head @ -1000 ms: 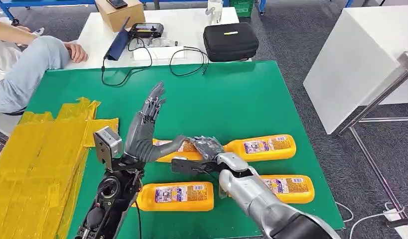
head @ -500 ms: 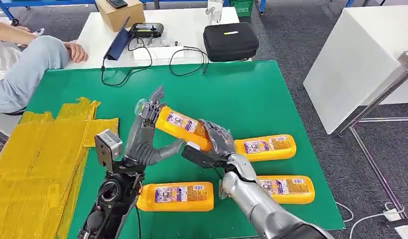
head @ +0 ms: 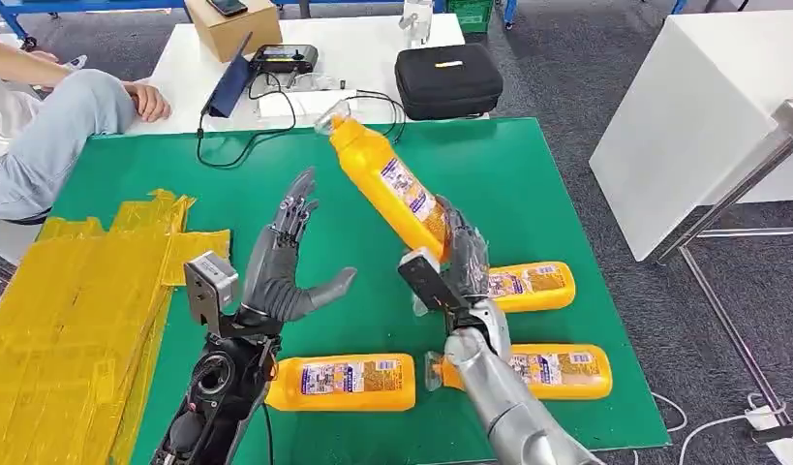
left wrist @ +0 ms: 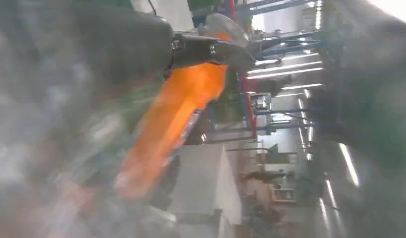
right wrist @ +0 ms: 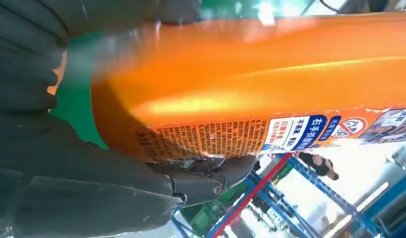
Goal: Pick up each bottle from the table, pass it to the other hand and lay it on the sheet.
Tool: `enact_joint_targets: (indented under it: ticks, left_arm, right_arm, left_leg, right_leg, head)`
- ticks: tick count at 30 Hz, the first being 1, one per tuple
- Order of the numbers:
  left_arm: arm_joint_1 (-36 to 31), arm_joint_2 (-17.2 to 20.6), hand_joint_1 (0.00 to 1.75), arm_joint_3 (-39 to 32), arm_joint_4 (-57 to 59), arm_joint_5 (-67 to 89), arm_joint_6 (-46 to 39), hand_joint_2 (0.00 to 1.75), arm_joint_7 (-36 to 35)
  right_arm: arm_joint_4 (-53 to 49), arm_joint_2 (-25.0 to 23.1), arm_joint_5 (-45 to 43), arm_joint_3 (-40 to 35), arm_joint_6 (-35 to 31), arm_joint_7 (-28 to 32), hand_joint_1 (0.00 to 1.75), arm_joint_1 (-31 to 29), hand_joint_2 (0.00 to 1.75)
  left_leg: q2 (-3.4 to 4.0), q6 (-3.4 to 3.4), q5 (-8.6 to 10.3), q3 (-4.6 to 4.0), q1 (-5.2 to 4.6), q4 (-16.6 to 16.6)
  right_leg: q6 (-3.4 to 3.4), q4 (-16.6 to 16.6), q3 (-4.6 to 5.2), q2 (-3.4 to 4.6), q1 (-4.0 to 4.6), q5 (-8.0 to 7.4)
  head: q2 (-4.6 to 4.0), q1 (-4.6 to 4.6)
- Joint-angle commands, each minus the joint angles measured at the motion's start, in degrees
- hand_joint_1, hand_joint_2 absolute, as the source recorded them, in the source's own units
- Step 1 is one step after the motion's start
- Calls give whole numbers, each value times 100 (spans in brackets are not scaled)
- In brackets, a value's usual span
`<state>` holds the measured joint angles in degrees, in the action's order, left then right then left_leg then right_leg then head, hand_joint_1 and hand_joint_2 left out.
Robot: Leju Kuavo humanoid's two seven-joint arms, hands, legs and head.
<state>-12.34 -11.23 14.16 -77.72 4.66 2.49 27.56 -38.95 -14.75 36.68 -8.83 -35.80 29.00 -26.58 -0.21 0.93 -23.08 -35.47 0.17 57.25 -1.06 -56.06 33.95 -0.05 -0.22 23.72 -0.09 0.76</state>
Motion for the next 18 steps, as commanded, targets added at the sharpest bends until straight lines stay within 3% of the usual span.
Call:
enact_joint_targets:
  ticks: [1,11,15,18]
  left_arm:
    - [-115,4,0,-70,216,11,-5,175,-29]
    - [-115,4,0,-70,216,11,-5,175,-29]
    - [-123,13,0,-289,259,-344,-102,175,-328]
    - [-356,144,0,-528,579,-646,-231,175,-699]
  right_arm:
    - [-220,3,-39,296,5,16,175,-58,175]
    - [-220,3,-39,296,5,16,175,-58,175]
    - [-1237,-103,-833,674,-30,307,175,431,175]
    - [-2314,-160,-1279,584,342,406,175,1035,175]
  left_leg:
    - [-2,-3,-5,11,1,0]
    - [0,-2,-6,12,1,0]
    - [-2,-2,-3,6,1,-1]
    - [-5,-6,-14,24,6,1]
  right_leg:
    - [-1,2,-13,-3,1,5]
    - [-1,2,-13,-1,1,5]
    - [0,2,-7,-3,1,3]
    - [1,3,-27,-6,6,13]
  head:
    - [0,0]
    - [0,0]
    - [0,0]
    - [0,2]
